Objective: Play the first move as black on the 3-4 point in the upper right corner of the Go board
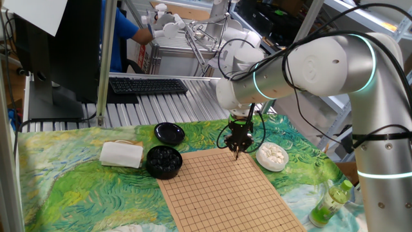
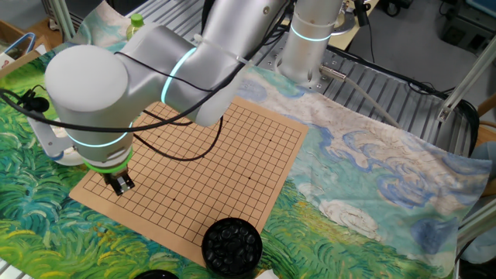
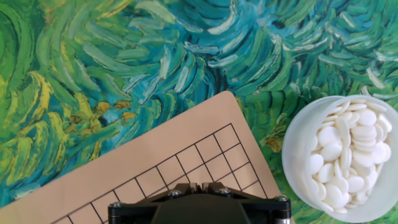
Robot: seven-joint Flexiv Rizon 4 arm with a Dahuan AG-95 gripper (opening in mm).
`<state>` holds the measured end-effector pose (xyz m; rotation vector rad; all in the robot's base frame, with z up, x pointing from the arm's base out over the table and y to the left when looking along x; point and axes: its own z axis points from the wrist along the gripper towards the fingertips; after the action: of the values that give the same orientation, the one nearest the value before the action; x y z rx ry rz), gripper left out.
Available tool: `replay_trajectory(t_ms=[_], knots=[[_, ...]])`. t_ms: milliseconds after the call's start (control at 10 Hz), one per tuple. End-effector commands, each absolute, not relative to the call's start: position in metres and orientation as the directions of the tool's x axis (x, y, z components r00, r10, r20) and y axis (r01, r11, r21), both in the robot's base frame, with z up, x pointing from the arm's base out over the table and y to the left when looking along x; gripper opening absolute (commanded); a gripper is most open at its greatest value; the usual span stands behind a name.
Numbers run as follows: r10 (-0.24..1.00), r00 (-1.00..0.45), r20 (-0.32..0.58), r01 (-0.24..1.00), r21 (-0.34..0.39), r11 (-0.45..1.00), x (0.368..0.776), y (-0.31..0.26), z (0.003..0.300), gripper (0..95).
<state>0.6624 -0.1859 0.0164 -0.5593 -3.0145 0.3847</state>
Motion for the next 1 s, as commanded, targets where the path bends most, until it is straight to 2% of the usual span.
replay_trajectory(t_ms=[100,1000], knots=[[0.358,-0.934,0.0,0.345,-0.264,0.901,0.6628,-0.1861,0.0164,0.0],[0.341,-0.94,-0.012,0.329,-0.293,0.898,0.6649,-0.188,0.0148,0.0]])
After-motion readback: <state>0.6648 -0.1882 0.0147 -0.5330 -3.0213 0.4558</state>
